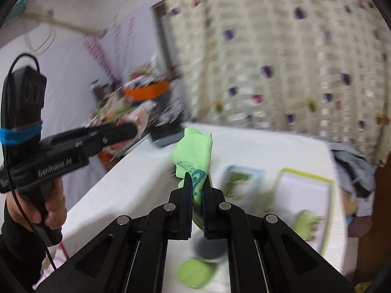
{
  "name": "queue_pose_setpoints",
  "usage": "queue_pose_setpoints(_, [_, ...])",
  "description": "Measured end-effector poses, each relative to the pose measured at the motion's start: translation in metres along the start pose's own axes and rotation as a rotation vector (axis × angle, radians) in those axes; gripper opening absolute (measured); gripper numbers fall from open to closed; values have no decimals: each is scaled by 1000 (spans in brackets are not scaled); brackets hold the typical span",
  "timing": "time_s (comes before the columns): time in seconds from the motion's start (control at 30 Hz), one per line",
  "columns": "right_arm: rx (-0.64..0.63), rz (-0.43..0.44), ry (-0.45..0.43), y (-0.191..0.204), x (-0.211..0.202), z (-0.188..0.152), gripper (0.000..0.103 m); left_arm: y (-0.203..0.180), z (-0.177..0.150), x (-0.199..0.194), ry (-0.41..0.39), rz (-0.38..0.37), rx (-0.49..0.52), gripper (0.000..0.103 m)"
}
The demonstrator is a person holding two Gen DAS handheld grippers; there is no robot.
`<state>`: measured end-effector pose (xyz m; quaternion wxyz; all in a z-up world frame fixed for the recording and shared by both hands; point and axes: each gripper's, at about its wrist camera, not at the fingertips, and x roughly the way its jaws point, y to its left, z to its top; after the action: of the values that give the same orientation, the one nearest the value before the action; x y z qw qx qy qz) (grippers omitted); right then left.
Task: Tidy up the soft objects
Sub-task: 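Carry the candy bag and green cloth into the lime-green box and open both grippers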
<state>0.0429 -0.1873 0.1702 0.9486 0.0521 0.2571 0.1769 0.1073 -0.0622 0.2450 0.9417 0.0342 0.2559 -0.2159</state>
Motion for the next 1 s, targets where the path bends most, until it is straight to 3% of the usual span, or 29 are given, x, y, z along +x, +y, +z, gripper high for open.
queue_pose_setpoints(0.2, [80,-126,-4,-63,-10,3,6,-54,13,63,68,-98,64,25])
queue_pose_setpoints(0.43, [192,-202,90,-138,18,-22,6,-101,-1,148,185,-203,108,25])
queue_pose_setpoints(0.57, [249,-212,140,-170,40,-37,6,-113,-16,191,250,-215,123,25])
queue_pose_setpoints(0.83, [286,-211,205,-195,80,-52,6,-116,-38,257,395,-195,138,28])
queue_pose_setpoints(0.93, [289,-243,212,-199,86,-53,19,-113,-41,265,420,-200,132,38])
queue_pose_setpoints(1.0, [286,-242,194,-198,84,-52,34,-110,-39,266,416,-205,119,44])
